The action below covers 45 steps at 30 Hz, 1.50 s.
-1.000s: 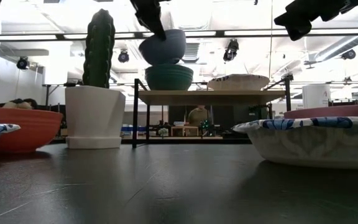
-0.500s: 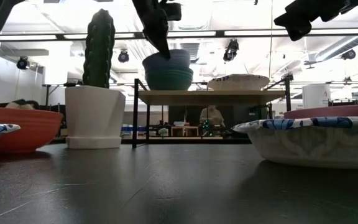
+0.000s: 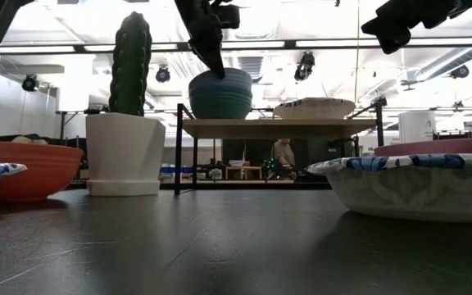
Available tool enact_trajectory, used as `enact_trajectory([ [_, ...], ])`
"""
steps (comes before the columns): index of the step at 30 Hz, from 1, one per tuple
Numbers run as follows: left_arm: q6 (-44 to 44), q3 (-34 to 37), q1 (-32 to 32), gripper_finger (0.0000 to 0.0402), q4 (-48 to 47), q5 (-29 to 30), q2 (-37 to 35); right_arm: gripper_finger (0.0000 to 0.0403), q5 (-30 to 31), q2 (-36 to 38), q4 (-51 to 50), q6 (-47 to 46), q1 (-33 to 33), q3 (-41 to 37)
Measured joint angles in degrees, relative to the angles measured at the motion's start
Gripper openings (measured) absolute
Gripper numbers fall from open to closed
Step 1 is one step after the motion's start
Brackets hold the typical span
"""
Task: Place and stack bowls onto a shelf
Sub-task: Stack the blue bowl on top of the green bowl on the shelf
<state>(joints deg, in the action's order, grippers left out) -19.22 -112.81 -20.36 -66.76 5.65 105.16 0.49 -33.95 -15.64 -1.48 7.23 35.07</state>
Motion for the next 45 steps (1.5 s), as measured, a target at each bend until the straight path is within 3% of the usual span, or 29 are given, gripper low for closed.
enact_trajectory([
  [5,0.31,0.0,0.11,0.0145,-0.12,0.0,-0.98,0.0157,0.0,0.0,-0.04,-0.02,-0.01,0.0],
  [10,0.41,0.0,0.44,0.0166,3.26,-1.45,-4.86,0.0157,0.02,0.02,-0.09,-0.02,0.0,-0.11],
  [15,0.24,1.93,-0.46,0.0167,19.16,-10.37,-7.41,0.0157,0.07,0.02,0.0,0.03,-0.01,-0.15],
  [25,2.34,18.96,-3.39,0.0141,44.66,-10.77,-7.45,0.0157,0.11,0.02,0.08,0.44,-0.01,-0.56],
  [45,4.82,26.35,-4.13,0.0114,51.41,-10.73,-6.84,0.0157,1.03,0.02,0.93,0.0,0.01,-1.11],
])
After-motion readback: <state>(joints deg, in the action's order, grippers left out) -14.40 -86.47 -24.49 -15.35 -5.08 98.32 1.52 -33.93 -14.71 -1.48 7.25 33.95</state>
